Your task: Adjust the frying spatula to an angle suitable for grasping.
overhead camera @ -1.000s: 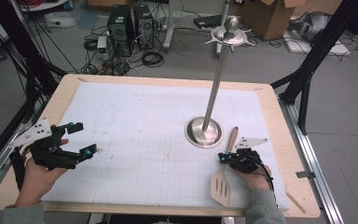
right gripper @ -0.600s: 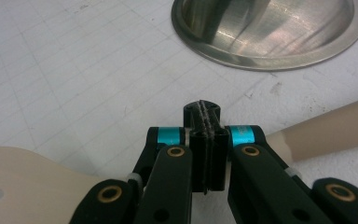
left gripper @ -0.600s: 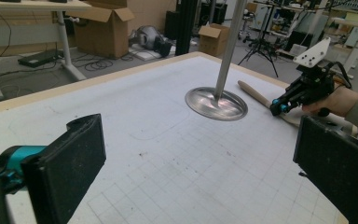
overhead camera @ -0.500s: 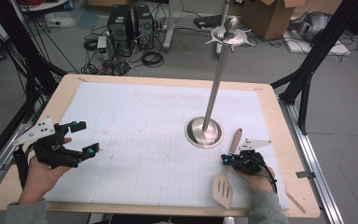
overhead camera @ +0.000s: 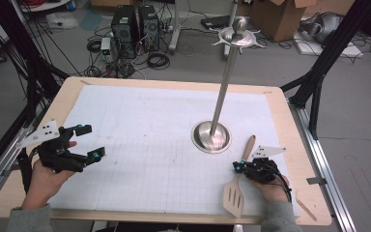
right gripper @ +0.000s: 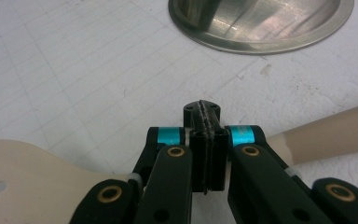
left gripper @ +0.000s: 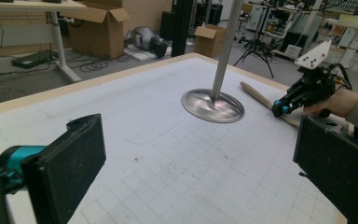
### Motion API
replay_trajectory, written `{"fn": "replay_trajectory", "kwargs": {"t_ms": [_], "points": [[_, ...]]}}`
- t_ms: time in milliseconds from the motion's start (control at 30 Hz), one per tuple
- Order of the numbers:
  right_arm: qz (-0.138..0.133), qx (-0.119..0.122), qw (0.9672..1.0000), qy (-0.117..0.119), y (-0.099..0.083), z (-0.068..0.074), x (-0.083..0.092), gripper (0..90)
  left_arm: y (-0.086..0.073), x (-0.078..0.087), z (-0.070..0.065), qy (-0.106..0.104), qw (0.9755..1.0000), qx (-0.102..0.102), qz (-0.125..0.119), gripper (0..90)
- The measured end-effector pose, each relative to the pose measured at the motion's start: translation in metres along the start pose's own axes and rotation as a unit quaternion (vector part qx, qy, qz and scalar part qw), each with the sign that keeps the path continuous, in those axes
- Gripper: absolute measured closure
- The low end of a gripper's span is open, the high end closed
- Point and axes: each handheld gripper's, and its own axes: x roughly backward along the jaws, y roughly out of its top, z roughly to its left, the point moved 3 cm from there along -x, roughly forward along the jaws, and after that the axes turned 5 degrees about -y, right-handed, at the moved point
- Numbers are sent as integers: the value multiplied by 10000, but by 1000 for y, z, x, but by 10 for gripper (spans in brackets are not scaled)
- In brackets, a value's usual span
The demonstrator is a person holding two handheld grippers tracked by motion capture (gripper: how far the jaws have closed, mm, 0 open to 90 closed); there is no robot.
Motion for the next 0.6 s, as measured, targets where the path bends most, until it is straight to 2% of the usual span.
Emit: {"fn": "replay_trajectory", "kwargs": {"t_ms": [600], "points": [[-1,-136,9999,-64,-13,-6,17,900,1,-6,1,-74,10000,-7,-5,27]]}}
